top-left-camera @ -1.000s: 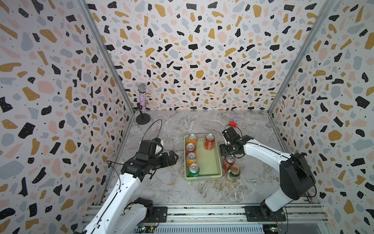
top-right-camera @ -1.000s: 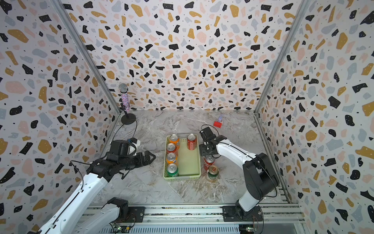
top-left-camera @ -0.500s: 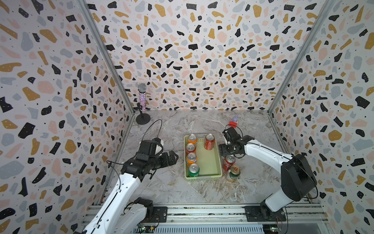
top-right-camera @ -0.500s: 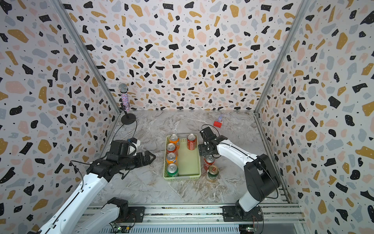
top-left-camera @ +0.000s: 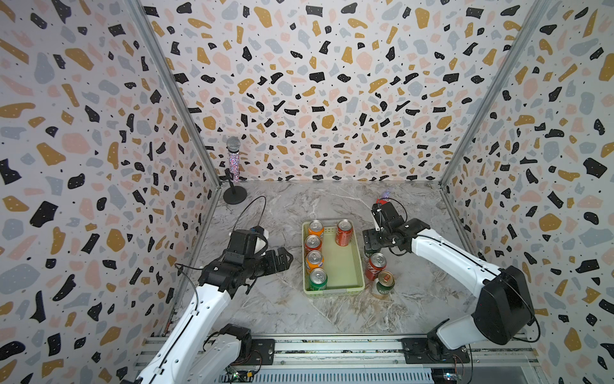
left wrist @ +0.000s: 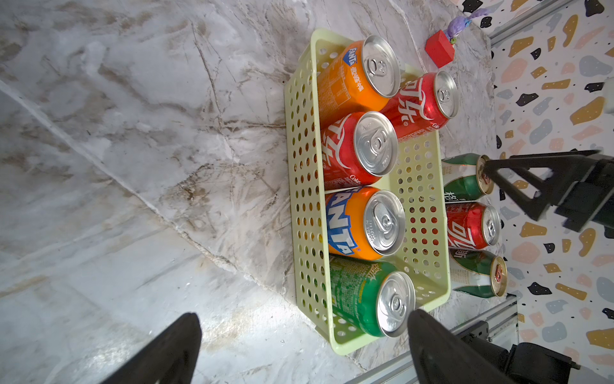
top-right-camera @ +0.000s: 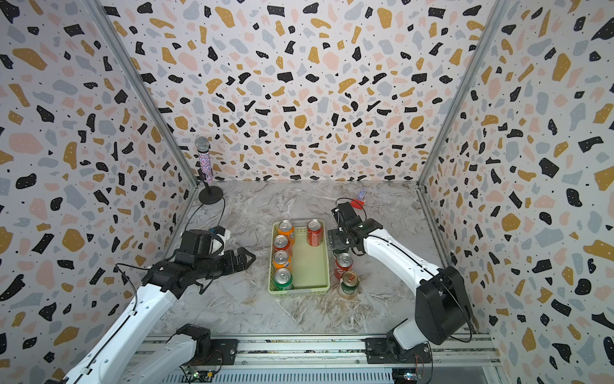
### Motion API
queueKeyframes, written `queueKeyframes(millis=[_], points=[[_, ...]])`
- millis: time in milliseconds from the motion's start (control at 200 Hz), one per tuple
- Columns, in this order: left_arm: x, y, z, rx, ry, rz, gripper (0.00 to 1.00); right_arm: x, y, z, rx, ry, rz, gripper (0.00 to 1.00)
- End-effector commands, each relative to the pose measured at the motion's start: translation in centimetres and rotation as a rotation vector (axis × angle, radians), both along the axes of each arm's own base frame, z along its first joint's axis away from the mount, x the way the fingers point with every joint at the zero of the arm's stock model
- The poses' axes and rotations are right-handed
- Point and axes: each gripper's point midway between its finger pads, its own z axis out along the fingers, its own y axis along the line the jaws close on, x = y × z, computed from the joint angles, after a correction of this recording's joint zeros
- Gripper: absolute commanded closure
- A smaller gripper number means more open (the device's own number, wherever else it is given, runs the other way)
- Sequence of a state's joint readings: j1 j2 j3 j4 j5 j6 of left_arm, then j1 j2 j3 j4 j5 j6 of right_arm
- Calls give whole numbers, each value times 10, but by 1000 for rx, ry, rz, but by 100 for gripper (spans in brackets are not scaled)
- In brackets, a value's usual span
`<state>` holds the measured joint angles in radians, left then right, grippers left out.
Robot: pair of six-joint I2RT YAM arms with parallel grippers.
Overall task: Take out the drinks from the basket
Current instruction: Pick up the drink from the basket.
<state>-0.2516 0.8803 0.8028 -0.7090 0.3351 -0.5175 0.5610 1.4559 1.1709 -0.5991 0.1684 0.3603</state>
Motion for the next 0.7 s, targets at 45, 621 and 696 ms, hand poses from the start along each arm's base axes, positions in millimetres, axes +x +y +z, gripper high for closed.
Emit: queueKeyframes(millis=[45,621,696], points=[[3,-2,-1,-21,-10,-1,0,0,2,49,55,-87,25,16],[2,-5,1,-37,-11,-10,0,20,48,46,131,22,124,17],[2,-5,1,-39,-10,-10,0,25,56,40,129,37,135,17]])
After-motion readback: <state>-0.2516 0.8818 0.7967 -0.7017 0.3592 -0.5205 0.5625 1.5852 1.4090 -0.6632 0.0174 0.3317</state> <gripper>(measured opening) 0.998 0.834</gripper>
